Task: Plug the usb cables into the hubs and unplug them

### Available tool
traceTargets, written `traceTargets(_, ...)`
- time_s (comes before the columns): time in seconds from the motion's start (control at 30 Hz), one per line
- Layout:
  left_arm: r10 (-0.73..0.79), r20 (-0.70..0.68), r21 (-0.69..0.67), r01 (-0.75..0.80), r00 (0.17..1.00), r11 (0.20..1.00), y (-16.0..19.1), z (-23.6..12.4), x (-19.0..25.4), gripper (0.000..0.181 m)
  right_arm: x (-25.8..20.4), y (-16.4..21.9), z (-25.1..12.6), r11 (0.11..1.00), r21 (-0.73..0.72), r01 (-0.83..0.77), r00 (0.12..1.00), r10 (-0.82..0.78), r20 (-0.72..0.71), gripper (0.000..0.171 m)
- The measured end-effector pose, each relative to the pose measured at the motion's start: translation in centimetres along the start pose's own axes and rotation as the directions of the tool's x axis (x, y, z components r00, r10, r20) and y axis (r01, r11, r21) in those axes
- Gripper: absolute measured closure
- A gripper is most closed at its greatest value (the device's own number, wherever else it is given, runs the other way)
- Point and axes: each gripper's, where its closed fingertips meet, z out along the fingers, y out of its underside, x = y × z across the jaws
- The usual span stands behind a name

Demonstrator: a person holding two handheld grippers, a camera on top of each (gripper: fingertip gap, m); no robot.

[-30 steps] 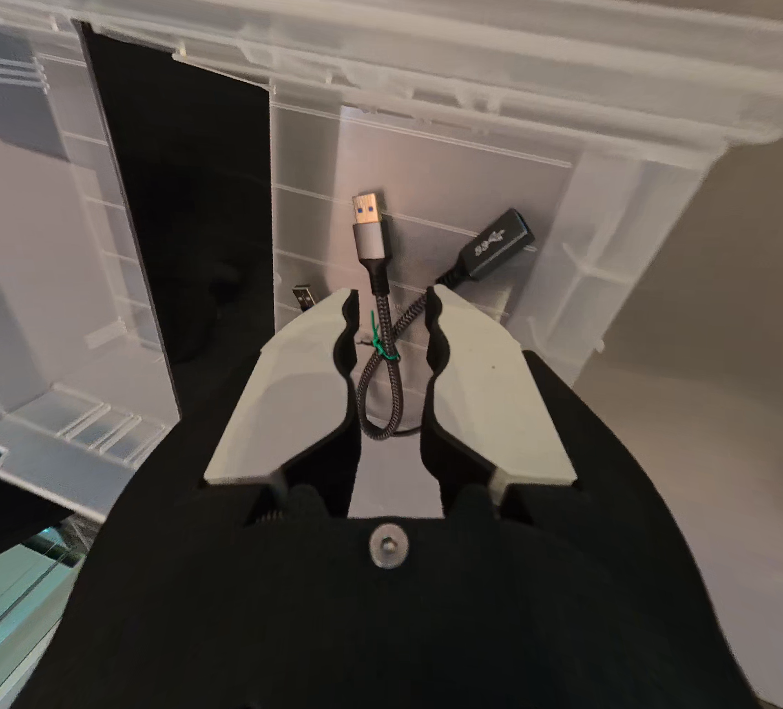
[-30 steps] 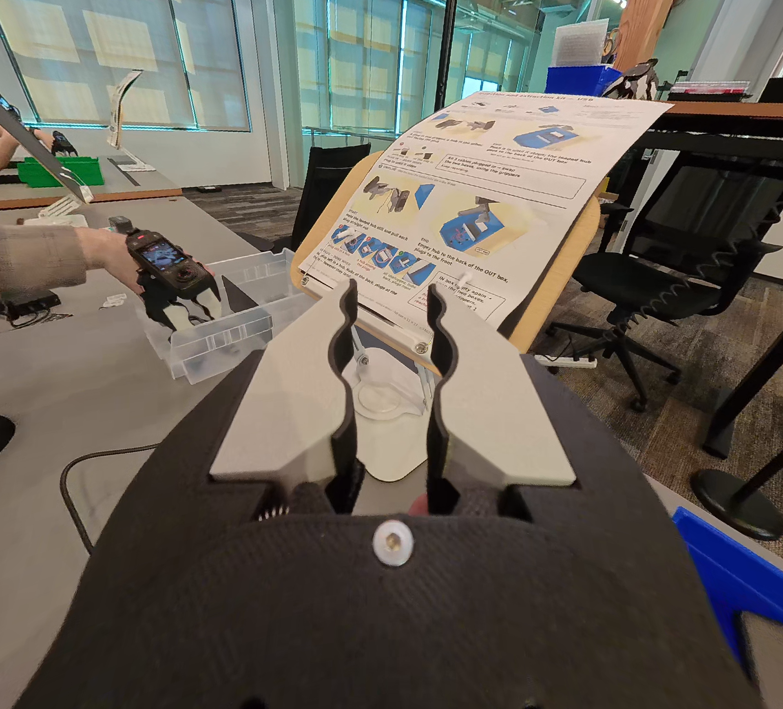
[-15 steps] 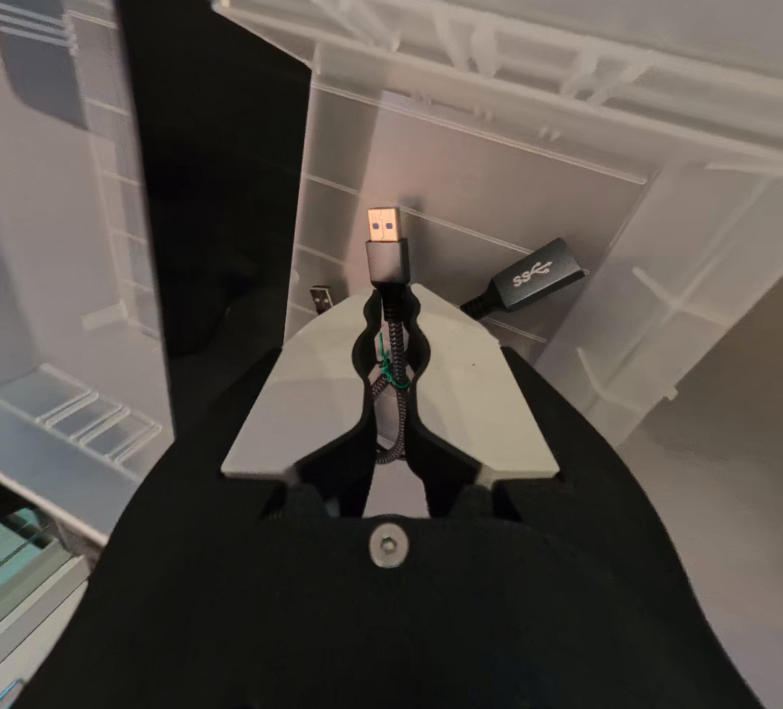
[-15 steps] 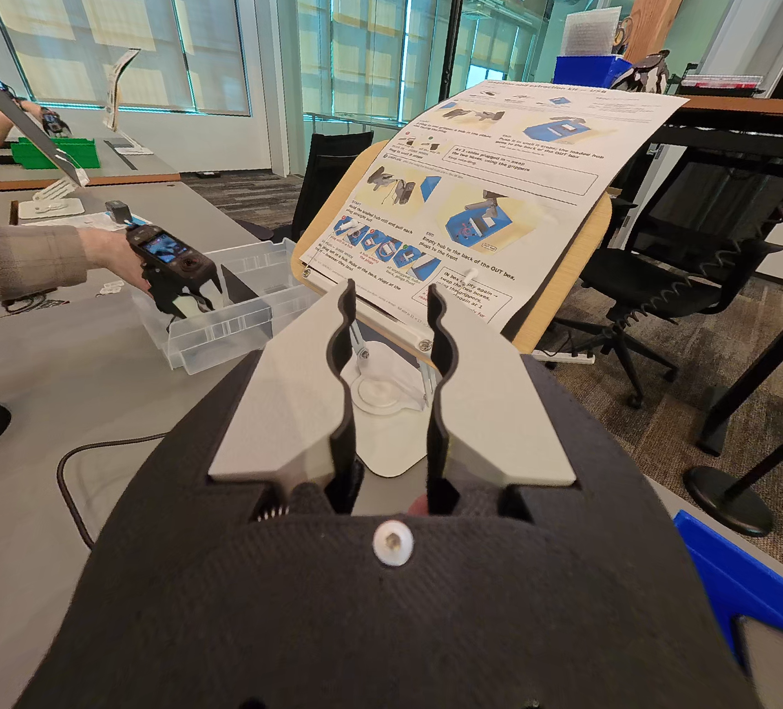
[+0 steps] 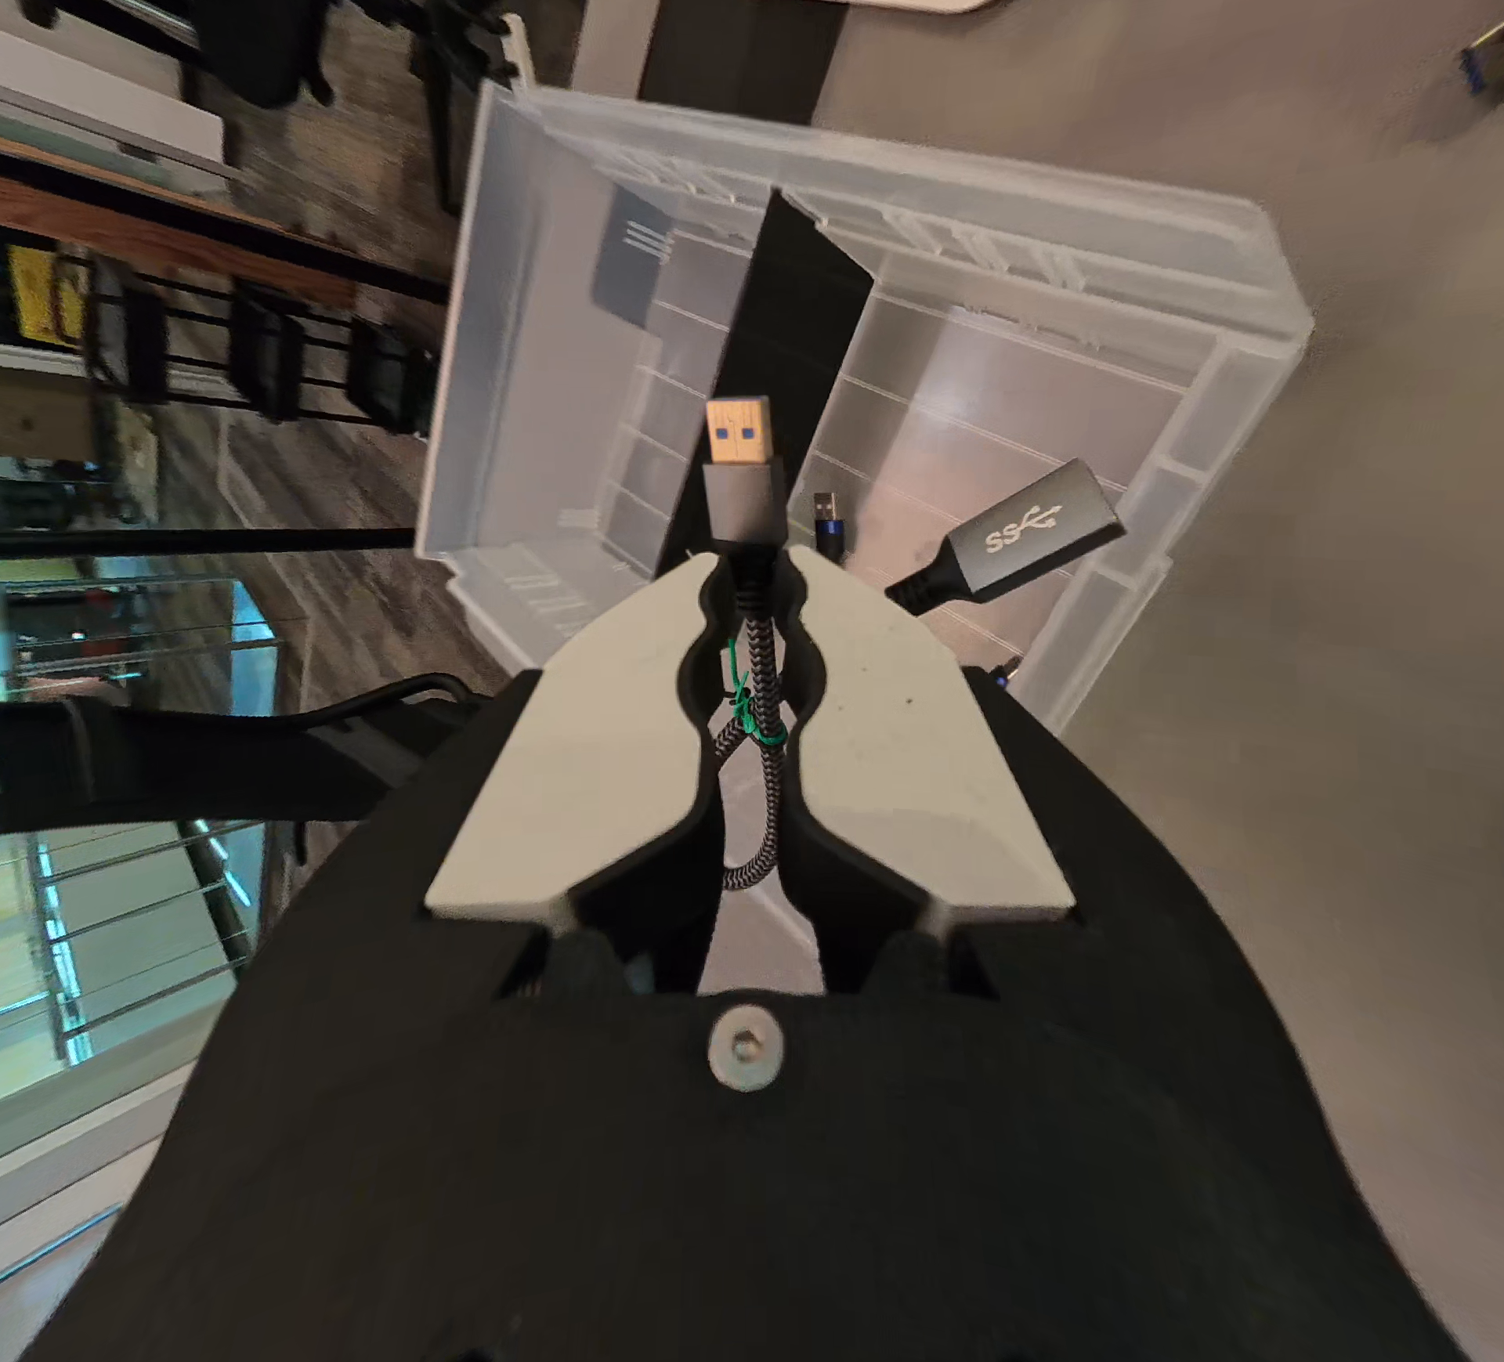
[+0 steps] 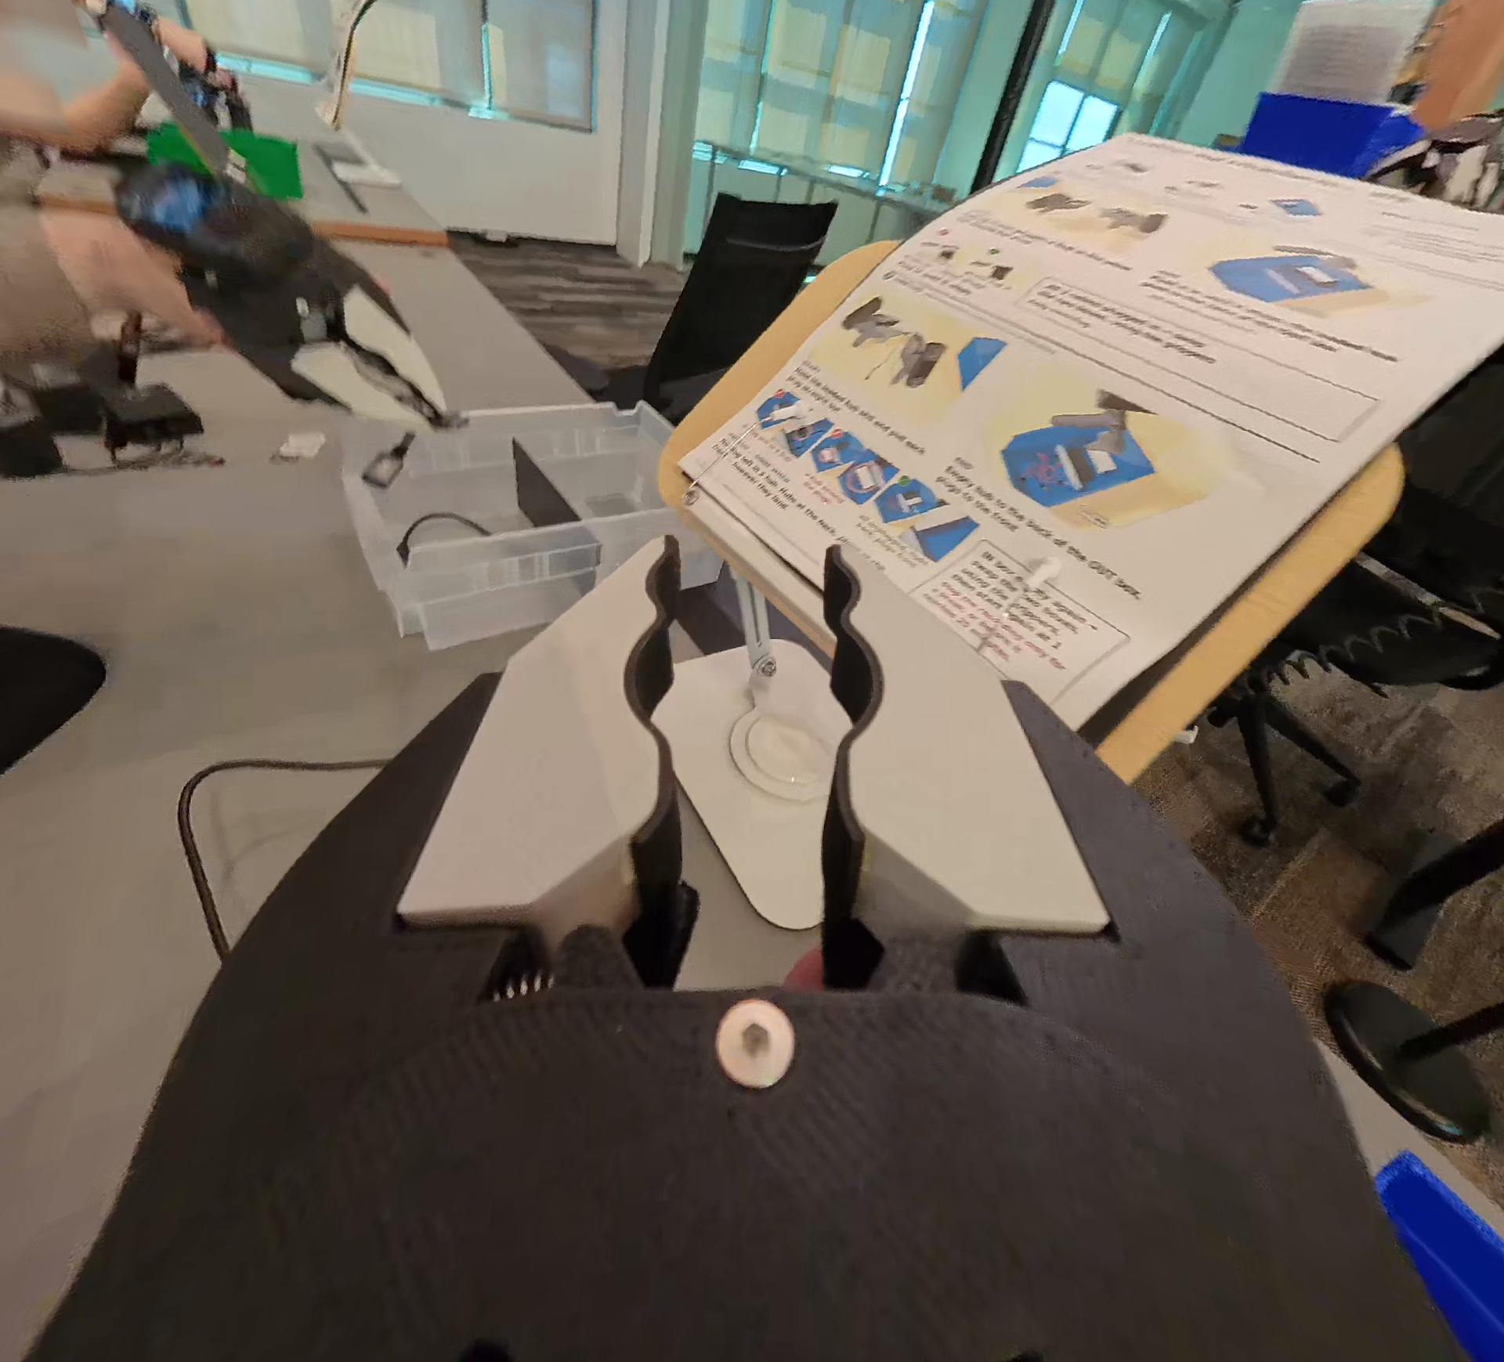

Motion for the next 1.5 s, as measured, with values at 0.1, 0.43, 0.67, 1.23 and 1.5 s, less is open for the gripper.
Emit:
traceTargets(0.1,0.015,0.025,0.033,-0.016,1.0,0.999,-1.5,-2.8,0.1,0.172,-1.7,1.0,1.1,0.994,-0.08,0.078,0.996,-0.074,0.053,0.137)
traceTargets(0.43,0.158,-0.093,0.102,-0.148,0.983,0.984,-6.8,-5.5,8.9,0.172,-3.8,3.1,1.8,0.955,-0.191,0.229,0.969,-0.205,0.138,0.134)
traceTargets(0.67,0.19,-0.234,0.117,-0.166,0.953,0.979,-7.0,-3.1,16.7,0.172,-3.6,2.9,1.4,0.96,-0.171,0.221,0.971,-0.2,0.132,0.134)
traceTargets(1.23,0.128,-0.395,0.03,-0.126,0.91,0.992,-4.3,1.5,22.3,0.16,-4.4,3.8,2.0,0.942,-0.216,0.256,0.961,-0.224,0.164,0.134)
traceTargets(1.5,0.016,-0.325,0.081,0.011,0.946,0.997,-6.3,-0.8,18.0,0.148,-4.1,3.4,1.5,0.945,-0.204,0.255,0.962,-0.227,0.152,0.134)
